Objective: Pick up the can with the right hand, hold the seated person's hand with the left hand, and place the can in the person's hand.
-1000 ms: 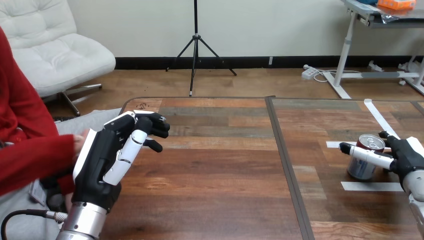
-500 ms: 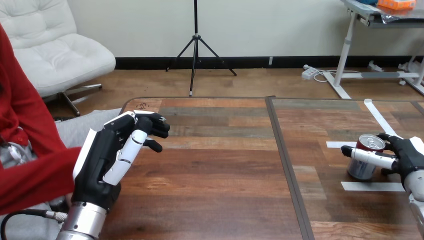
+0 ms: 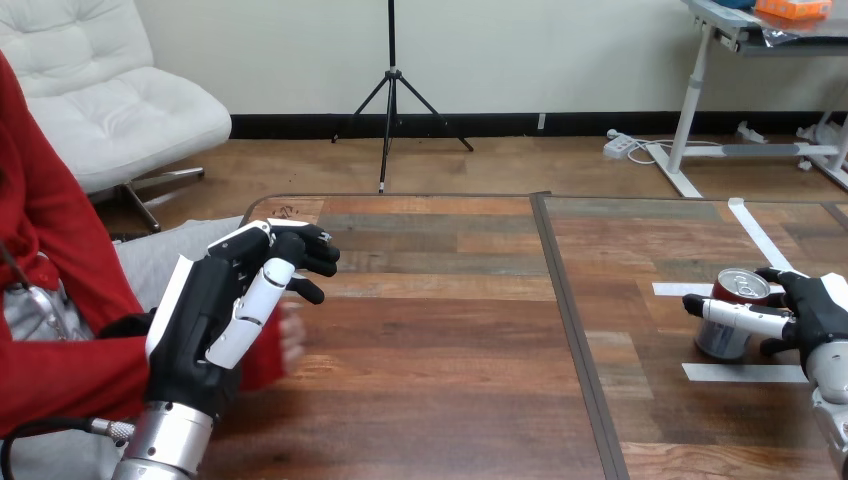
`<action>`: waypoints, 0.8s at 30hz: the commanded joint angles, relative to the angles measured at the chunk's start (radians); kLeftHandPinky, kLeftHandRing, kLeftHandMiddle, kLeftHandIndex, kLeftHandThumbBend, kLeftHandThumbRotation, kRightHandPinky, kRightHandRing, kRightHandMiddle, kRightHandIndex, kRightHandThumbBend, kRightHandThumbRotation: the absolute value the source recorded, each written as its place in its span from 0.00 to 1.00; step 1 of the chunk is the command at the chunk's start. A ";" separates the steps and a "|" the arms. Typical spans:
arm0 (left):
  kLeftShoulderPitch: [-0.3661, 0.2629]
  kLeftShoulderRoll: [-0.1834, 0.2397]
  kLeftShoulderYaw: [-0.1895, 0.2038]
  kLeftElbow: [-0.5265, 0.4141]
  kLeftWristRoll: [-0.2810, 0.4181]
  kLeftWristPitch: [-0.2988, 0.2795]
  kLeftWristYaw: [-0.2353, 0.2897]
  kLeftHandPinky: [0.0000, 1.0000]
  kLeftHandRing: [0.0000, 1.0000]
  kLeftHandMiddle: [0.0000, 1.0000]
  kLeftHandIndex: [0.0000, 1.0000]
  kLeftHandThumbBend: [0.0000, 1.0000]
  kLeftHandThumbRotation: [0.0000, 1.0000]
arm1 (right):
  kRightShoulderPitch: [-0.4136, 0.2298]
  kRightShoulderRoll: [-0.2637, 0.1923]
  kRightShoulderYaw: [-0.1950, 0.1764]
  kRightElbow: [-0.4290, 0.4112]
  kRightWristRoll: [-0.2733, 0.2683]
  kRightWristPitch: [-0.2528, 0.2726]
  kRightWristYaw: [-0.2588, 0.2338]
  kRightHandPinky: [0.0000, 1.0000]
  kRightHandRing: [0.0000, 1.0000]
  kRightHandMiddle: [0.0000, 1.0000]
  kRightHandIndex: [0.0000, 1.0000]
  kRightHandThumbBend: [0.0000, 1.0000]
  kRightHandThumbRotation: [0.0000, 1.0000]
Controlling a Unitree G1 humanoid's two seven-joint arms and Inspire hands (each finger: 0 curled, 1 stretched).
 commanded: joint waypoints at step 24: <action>-0.067 0.016 -0.002 0.008 -0.008 -0.032 0.001 0.45 0.58 0.58 0.56 0.49 0.78 | 0.015 0.066 0.009 0.005 -0.006 -0.060 -0.092 0.52 0.56 0.59 0.59 0.96 0.00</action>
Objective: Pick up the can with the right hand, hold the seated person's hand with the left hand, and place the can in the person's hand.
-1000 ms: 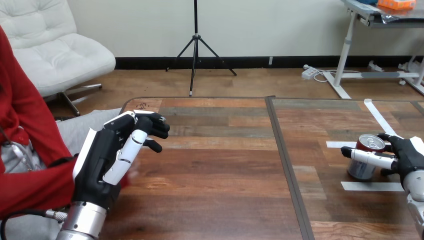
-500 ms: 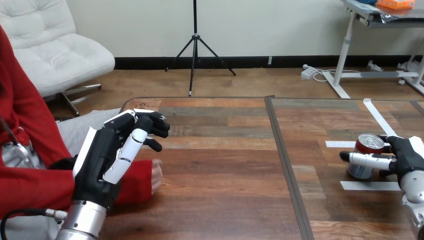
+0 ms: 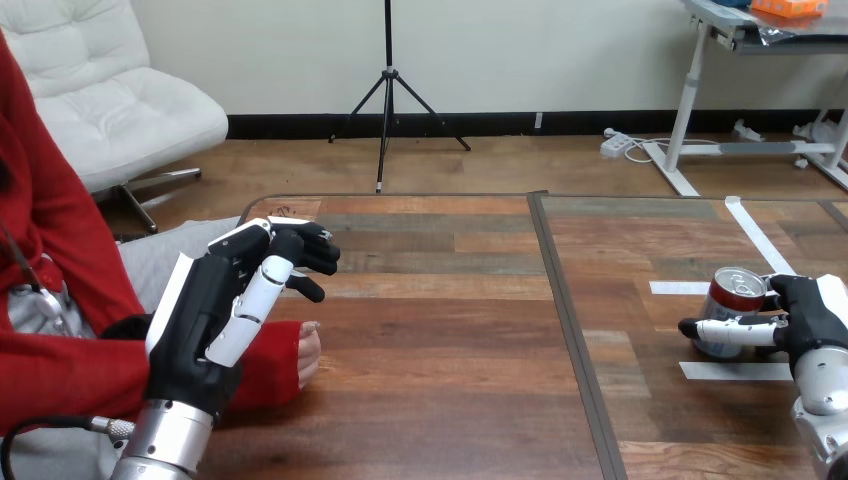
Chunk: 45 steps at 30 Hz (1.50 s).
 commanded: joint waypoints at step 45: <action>-0.063 0.015 0.000 0.013 -0.015 -0.031 0.000 0.43 0.56 0.57 0.56 0.51 0.79 | 0.004 0.030 0.015 -0.002 -0.012 -0.097 -0.028 0.40 0.45 0.47 0.45 0.87 0.00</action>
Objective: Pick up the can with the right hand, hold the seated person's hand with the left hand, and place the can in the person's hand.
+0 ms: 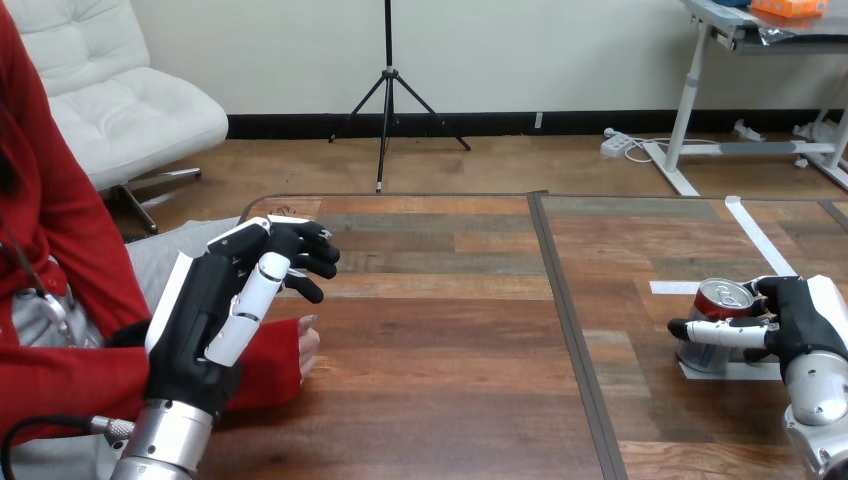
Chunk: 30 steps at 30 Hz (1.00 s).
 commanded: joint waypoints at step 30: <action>-0.058 0.030 0.001 0.006 0.126 -0.114 0.107 0.49 0.61 0.63 0.60 0.51 0.75 | -0.052 0.005 0.020 -0.043 0.002 -0.174 0.064 0.35 0.40 0.44 0.45 0.88 0.00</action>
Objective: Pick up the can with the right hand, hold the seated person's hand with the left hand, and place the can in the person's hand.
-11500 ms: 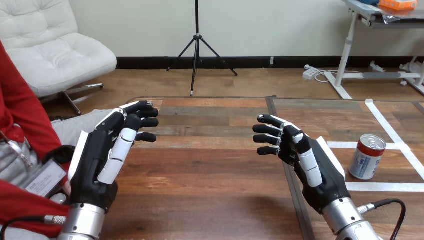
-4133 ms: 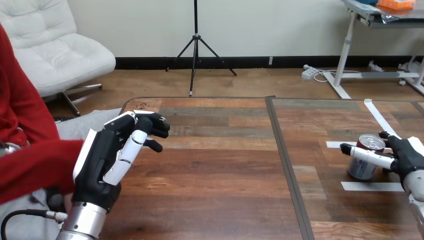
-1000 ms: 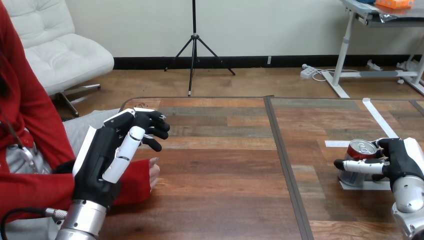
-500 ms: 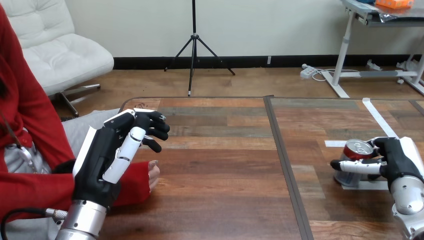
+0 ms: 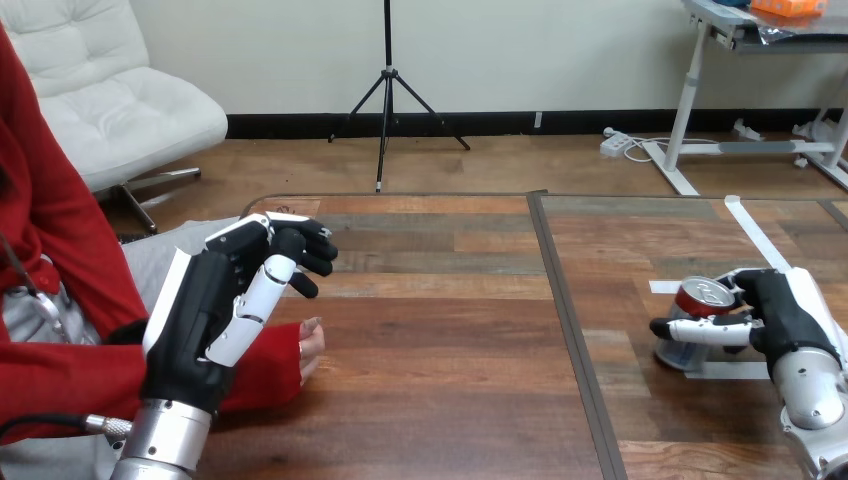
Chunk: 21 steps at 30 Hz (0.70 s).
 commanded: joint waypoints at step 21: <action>-0.017 0.072 -0.007 -0.122 0.224 0.020 0.145 0.58 0.69 0.73 0.72 0.71 0.66 | -0.071 -0.004 0.002 -0.098 0.016 -0.171 0.049 0.31 0.35 0.40 0.45 0.88 0.00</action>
